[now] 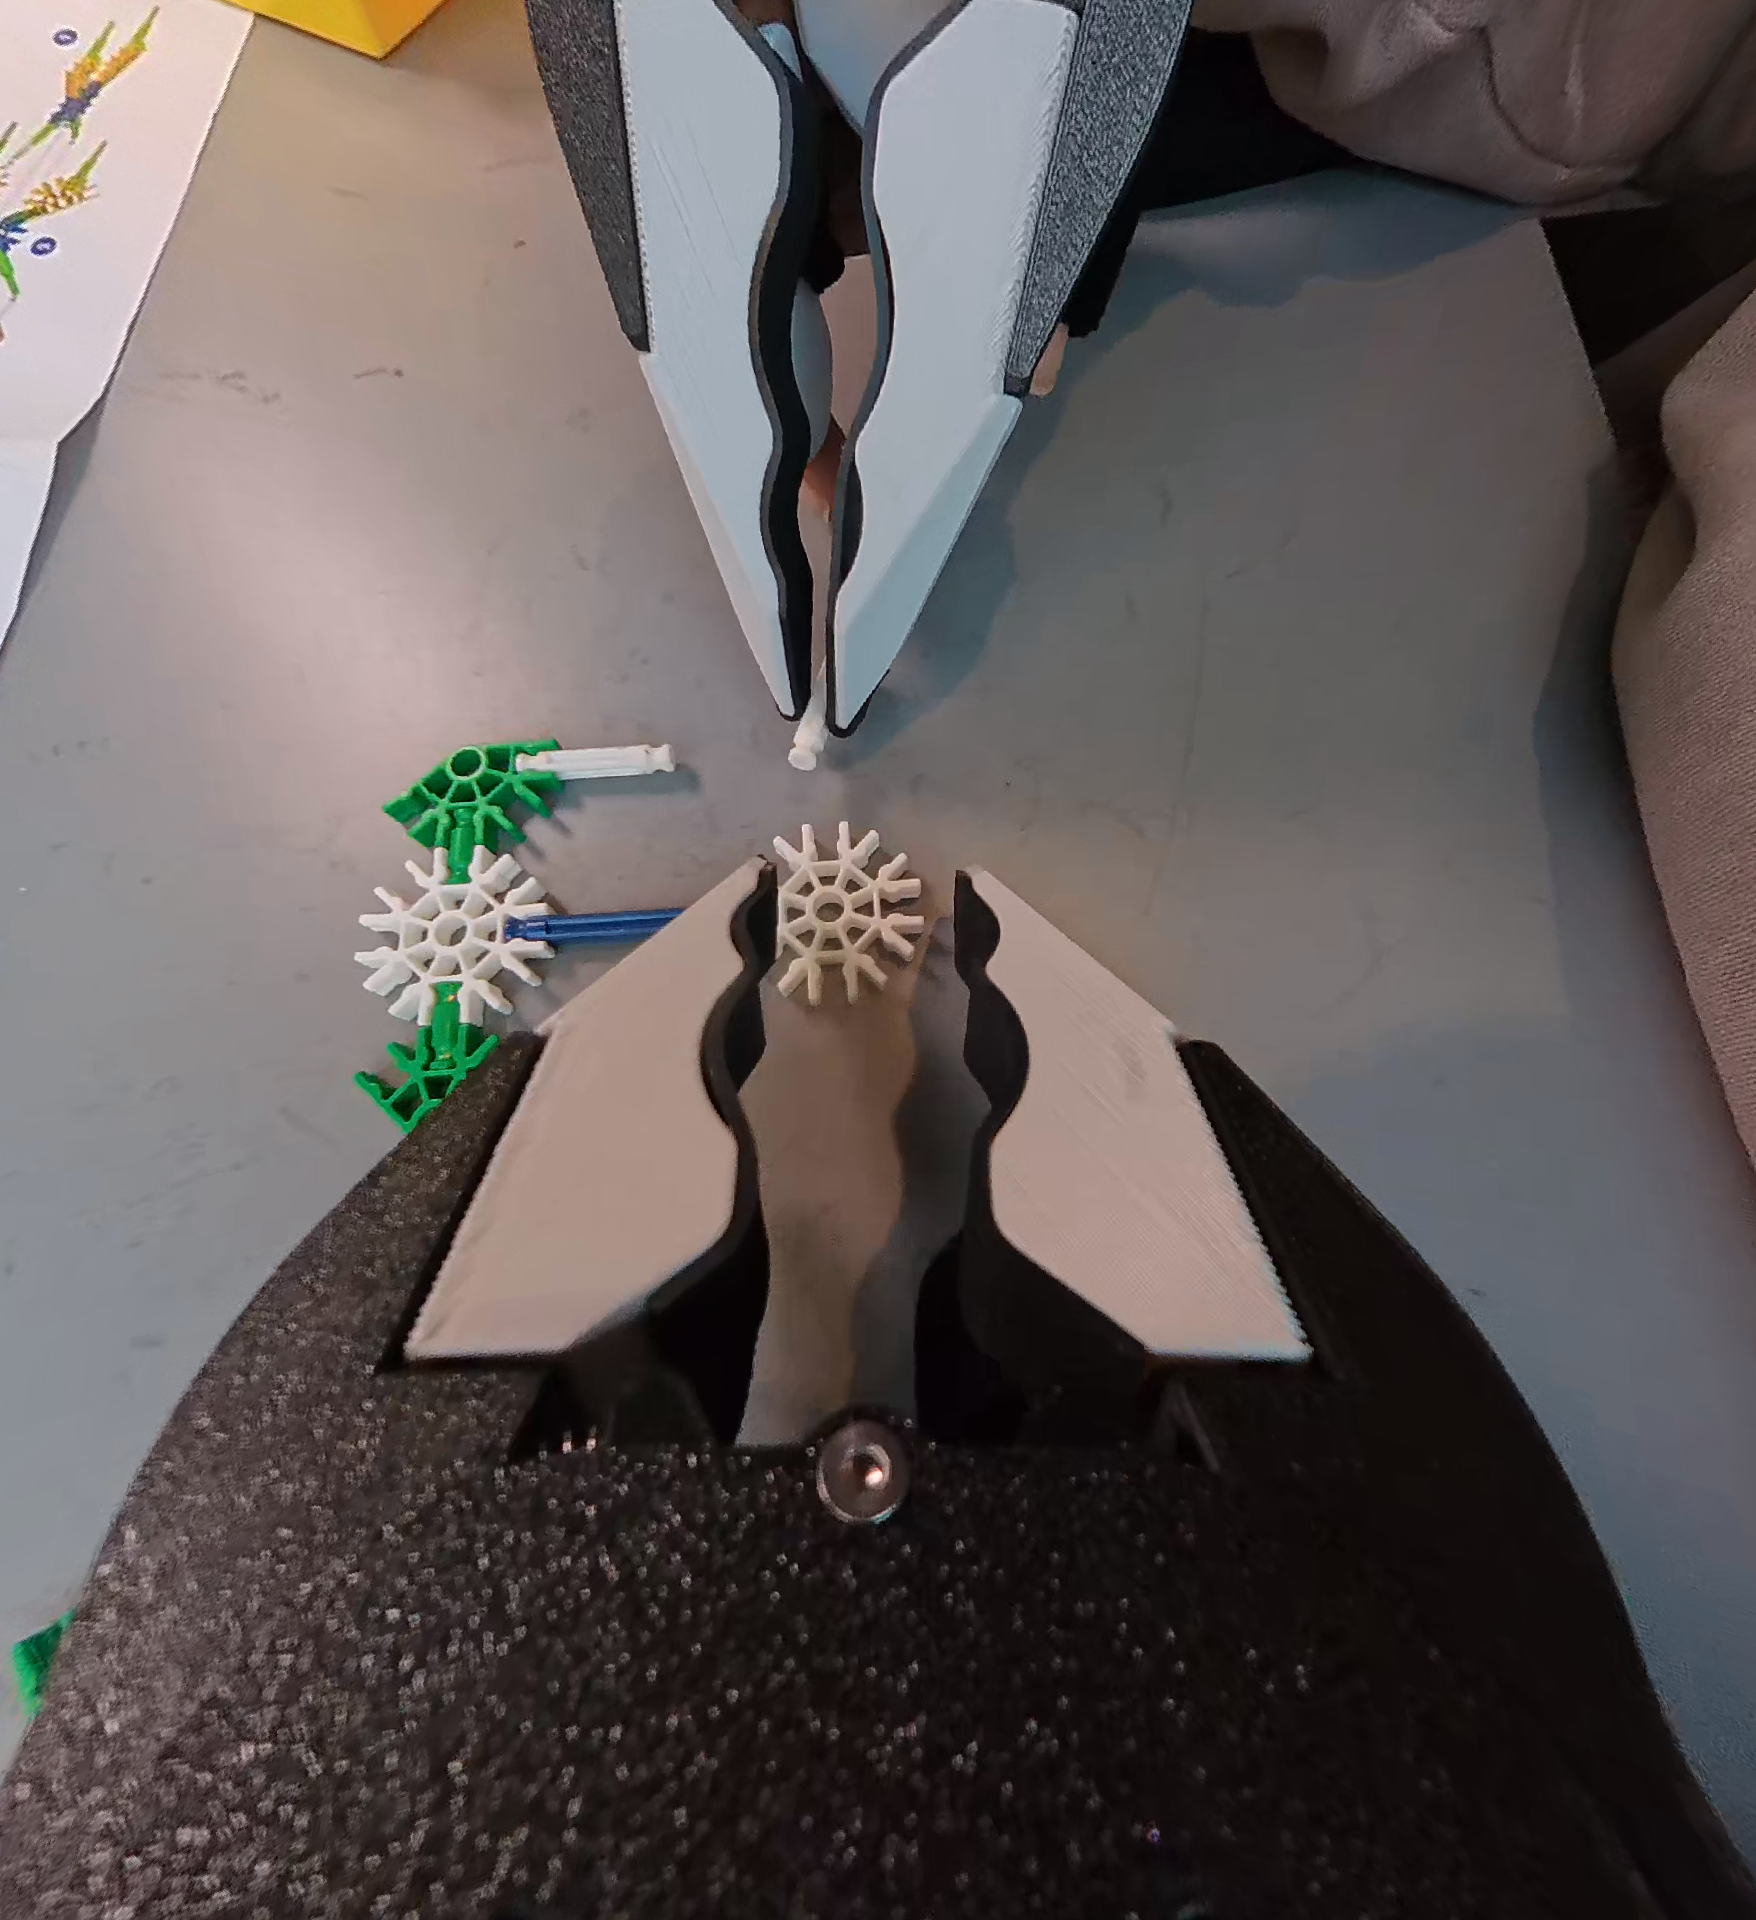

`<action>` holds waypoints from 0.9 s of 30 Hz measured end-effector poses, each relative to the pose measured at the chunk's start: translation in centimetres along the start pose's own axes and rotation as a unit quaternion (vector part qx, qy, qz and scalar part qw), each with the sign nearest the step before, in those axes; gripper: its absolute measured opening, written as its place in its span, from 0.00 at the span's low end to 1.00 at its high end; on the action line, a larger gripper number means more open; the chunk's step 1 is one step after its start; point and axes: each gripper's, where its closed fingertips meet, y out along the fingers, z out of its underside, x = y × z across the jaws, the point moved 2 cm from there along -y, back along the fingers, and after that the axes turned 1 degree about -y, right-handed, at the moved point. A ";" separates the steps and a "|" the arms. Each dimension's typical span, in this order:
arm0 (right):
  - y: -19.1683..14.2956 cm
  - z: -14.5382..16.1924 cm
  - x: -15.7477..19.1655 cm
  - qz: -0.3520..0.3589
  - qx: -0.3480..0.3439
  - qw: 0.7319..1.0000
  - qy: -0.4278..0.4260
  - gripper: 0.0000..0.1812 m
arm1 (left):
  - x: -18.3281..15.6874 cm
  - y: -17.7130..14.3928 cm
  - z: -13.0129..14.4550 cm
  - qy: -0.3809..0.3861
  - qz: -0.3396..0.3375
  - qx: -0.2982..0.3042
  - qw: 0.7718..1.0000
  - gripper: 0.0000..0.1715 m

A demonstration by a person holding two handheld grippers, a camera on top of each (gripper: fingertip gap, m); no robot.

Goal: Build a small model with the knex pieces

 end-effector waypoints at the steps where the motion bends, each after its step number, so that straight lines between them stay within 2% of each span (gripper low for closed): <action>1: 0.0 0.0 0.0 -0.001 -0.001 1.000 0.001 0.02 | 0.1 0.1 0.2 0.003 -0.004 0.006 1.000 0.19; 8: 0.0 -0.1 0.2 -0.007 -0.006 1.000 0.001 0.02 | 0.6 0.6 0.7 0.015 -0.029 0.025 0.999 0.17; 27: 0.2 -0.4 0.3 -0.004 -0.009 1.000 0.015 0.02 | 1.3 0.8 0.6 -0.001 -0.041 0.011 0.999 0.17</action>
